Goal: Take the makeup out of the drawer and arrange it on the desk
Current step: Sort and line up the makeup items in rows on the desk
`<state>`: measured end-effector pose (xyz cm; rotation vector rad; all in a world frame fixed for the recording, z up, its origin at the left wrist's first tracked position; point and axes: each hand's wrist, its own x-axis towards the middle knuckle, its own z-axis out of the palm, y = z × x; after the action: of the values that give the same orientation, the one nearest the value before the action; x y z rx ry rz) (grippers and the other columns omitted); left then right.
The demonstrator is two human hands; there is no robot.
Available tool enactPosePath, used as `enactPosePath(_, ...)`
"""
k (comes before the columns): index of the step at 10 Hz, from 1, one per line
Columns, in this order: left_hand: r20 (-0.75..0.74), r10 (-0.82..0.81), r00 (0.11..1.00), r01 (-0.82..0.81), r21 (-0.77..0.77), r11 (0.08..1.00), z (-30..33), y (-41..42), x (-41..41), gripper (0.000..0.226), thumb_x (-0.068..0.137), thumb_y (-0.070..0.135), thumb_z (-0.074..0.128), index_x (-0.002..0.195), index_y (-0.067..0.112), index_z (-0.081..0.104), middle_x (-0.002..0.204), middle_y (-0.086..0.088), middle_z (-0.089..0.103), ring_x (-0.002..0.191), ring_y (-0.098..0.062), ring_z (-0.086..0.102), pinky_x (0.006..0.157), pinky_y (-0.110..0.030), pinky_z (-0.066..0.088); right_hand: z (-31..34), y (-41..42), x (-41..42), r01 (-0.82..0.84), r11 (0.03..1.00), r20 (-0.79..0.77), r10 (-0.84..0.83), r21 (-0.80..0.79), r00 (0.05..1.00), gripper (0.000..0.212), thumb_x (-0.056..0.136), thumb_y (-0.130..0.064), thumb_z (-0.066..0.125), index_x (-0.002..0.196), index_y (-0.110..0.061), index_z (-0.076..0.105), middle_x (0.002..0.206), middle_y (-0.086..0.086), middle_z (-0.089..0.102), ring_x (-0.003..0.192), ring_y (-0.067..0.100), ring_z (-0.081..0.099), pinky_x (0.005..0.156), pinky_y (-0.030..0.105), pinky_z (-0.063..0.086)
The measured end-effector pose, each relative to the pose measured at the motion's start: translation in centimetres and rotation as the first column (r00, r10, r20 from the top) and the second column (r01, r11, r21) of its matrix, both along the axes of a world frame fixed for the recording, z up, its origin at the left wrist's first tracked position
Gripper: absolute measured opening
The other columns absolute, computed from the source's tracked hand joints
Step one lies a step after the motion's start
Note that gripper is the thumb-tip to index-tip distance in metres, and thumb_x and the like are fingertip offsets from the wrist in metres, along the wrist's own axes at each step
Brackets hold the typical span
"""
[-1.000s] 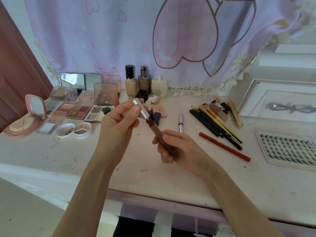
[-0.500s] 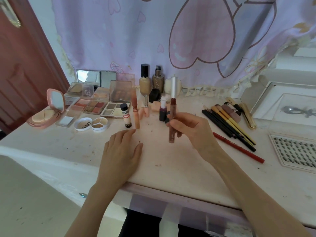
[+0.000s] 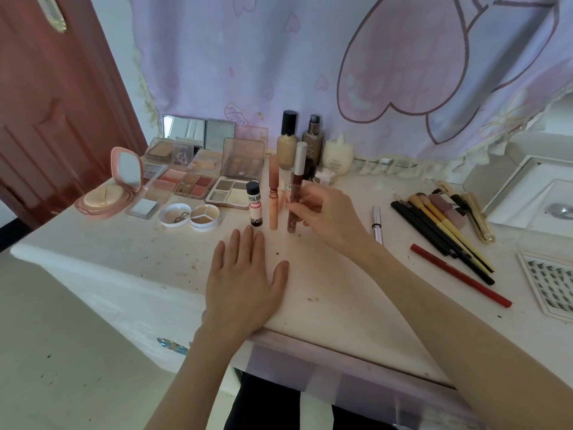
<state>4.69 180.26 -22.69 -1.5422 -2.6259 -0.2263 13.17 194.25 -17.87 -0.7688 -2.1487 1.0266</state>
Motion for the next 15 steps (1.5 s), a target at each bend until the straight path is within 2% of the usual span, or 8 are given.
enactPosePath(4,-0.003,-0.012,1.000,0.012,0.016,1.000,-0.3,0.0,-0.2,0.070,0.092,0.055,0.010,0.149,0.015,0.003,0.157,-0.005,-0.001,0.145,-0.020,-0.003,0.116,-0.037,-0.005,-1.8,0.0,-0.3,0.008,0.997,0.086,-0.001,-0.083,0.996,0.013,0.086,-0.014,0.060,0.099,-0.013,0.060,0.084,-0.001,0.070,0.084,0.011,0.065,0.086,0.031,0.052)
enactPosePath(5,0.000,-0.011,1.000,0.011,0.021,1.000,-0.2,0.1,-0.2,0.070,0.092,0.055,0.010,0.149,0.015,0.003,0.157,-0.005,-0.001,0.145,-0.020,-0.003,0.116,-0.037,-0.005,-2.1,-0.1,-0.3,0.010,0.998,0.099,-0.004,-0.062,0.995,0.017,0.087,-0.016,0.060,0.104,-0.013,0.060,0.096,0.001,0.068,0.093,0.014,0.062,0.088,0.028,0.050)
enactPosePath(6,-0.005,-0.012,1.000,0.012,0.027,1.000,-0.2,0.0,-0.2,0.070,0.092,0.055,0.010,0.149,0.015,0.004,0.157,-0.005,0.000,0.145,-0.019,-0.002,0.116,-0.037,-0.004,-2.2,-0.1,-0.2,0.003,0.999,0.105,0.001,-0.038,0.994,0.018,0.088,-0.016,0.059,0.106,-0.014,0.059,0.099,-0.004,0.065,0.092,0.007,0.059,0.079,0.010,0.045)
enactPosePath(7,0.000,-0.012,1.000,0.012,0.032,0.999,-0.2,0.0,-0.2,0.070,0.092,0.055,0.011,0.149,0.015,0.004,0.157,-0.005,0.000,0.145,-0.020,-0.001,0.116,-0.037,-0.004,-2.4,-0.1,-0.3,0.003,1.000,0.119,-0.001,-0.023,0.993,0.018,0.089,-0.016,0.059,0.106,-0.013,0.060,0.097,-0.007,0.062,0.091,0.005,0.056,0.072,0.003,0.040)
enactPosePath(12,0.015,-0.010,1.000,0.009,0.038,0.999,-0.1,0.0,-0.1,0.069,0.093,0.054,0.013,0.148,0.015,0.006,0.157,-0.005,0.002,0.145,-0.019,0.000,0.116,-0.037,-0.003,-2.2,-0.8,0.2,0.026,0.998,0.104,-0.019,-0.063,0.994,0.020,0.085,-0.014,0.064,0.103,-0.013,0.058,0.095,-0.006,0.060,0.090,0.006,0.057,0.085,0.016,0.047)
enactPosePath(13,0.030,-0.013,0.999,0.012,0.027,1.000,0.0,0.0,-0.1,0.068,0.093,0.054,0.013,0.148,0.015,0.007,0.157,-0.004,0.003,0.145,-0.019,0.000,0.116,-0.037,-0.003,-1.8,-1.3,1.1,0.055,0.998,0.099,-0.051,-0.042,0.994,0.027,0.085,-0.016,0.065,0.110,-0.010,0.057,0.096,-0.005,0.059,0.086,0.006,0.056,0.074,0.007,0.045)
enactPosePath(14,0.064,-0.032,0.997,0.028,0.066,0.997,0.4,-0.3,0.2,0.060,0.095,0.048,0.023,0.146,0.016,0.022,0.156,-0.005,0.016,0.144,-0.021,0.010,0.116,-0.038,0.003,-1.0,-1.8,3.2,0.090,0.996,0.083,-0.089,-0.007,0.993,0.024,0.085,-0.020,0.065,0.108,-0.013,0.060,0.092,-0.008,0.060,0.078,0.001,0.057,0.069,0.002,0.043)
enactPosePath(15,0.159,-0.149,0.976,0.089,0.335,0.938,0.7,-0.7,1.2,0.031,0.092,0.024,0.051,0.120,0.013,0.060,0.131,-0.007,0.055,0.126,-0.027,0.045,0.107,-0.041,0.029,0.1,-1.7,6.7,0.116,0.993,0.107,-0.119,0.035,0.987,0.010,0.087,-0.025,0.062,0.097,-0.025,0.060,0.084,-0.016,0.061,0.076,-0.001,0.059,0.068,0.008,0.047)
